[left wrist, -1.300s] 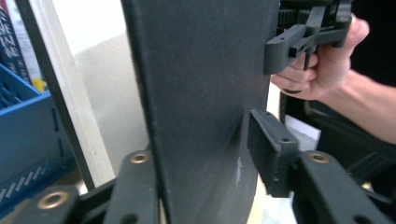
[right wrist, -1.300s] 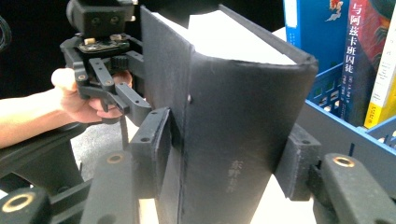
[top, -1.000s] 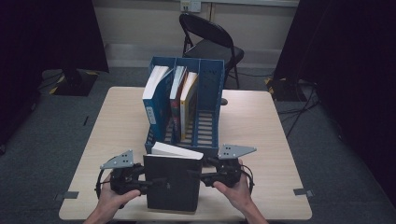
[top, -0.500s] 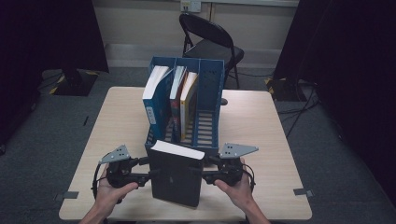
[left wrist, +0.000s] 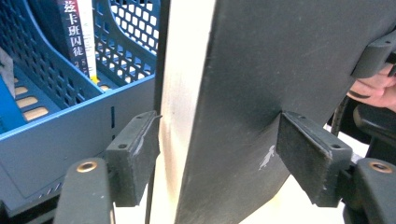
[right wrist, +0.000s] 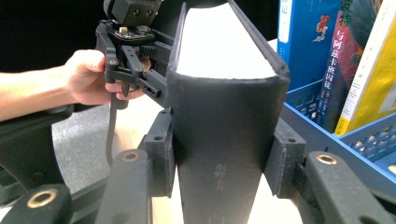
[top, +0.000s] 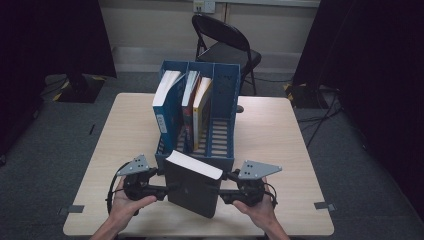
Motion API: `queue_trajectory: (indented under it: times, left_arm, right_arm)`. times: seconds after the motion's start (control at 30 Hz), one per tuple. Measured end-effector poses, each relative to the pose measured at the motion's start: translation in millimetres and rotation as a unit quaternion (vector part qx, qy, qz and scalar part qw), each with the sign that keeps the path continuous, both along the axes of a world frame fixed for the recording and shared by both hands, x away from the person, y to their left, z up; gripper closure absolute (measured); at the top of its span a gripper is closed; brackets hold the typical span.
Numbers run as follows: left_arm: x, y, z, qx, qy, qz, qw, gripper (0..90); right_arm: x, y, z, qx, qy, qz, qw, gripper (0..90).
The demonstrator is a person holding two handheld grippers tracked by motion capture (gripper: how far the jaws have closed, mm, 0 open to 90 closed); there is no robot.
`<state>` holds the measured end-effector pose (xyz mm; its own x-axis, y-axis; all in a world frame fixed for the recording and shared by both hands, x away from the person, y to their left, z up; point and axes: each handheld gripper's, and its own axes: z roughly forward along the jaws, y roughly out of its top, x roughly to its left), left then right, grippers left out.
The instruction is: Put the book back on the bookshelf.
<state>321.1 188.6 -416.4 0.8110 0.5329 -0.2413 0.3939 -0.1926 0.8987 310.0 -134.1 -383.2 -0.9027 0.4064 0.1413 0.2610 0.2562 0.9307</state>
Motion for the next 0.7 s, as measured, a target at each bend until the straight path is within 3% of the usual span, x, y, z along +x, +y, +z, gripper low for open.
queue_trajectory:
  times: [0.3, 0.5, 0.7]
  left_arm:
    - [-4.5, -7.7, -3.4, 0.015, -0.019, 0.003, 0.9997, 24.7]
    - [-9.3, -7.1, -3.6, 0.017, -0.025, 0.006, 0.9995, 24.5]
    - [-13.2, -6.5, -3.1, 0.019, -0.025, 0.007, 0.9995, 25.6]
  right_arm:
    - [0.6, 8.1, -3.6, 0.014, 0.002, -0.002, 0.9999, 50.4]
    - [3.5, 29.2, -7.0, -0.006, -0.003, 0.001, 1.0000, 48.7]
    - [4.5, 42.6, -7.9, -0.008, -0.005, -0.002, 1.0000, 47.0]
